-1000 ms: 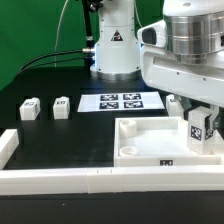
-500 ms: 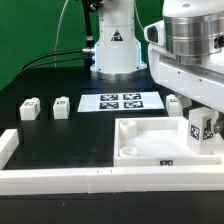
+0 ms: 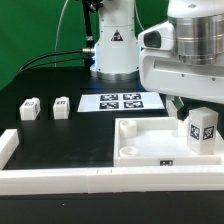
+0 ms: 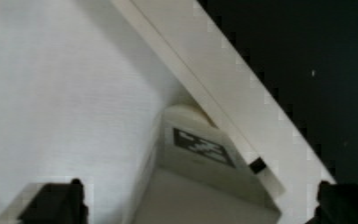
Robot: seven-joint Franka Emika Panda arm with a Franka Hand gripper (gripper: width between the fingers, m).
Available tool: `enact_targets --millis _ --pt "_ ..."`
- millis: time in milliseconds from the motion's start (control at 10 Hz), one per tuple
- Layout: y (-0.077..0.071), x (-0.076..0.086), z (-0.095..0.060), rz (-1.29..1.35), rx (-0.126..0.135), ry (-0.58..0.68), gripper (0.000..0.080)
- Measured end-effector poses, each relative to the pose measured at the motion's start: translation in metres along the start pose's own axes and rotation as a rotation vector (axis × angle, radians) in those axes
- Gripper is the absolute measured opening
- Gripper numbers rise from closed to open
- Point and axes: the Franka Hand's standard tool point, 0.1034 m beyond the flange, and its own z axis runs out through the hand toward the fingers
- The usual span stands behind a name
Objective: Assemble one leg
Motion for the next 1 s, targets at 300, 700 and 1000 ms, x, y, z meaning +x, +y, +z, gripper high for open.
enact_targets --millis 300,700,1000 --pt "-0.0014 -0.0024 0.0018 -0.384 -0.019 0.008 0.0649" --pt "0.0001 0.0018 0.0006 -0.859 -0.048 0.015 0.0649" --pt "0.0017 0.0034 0.0004 -0.961 -0.047 0.012 0.0649"
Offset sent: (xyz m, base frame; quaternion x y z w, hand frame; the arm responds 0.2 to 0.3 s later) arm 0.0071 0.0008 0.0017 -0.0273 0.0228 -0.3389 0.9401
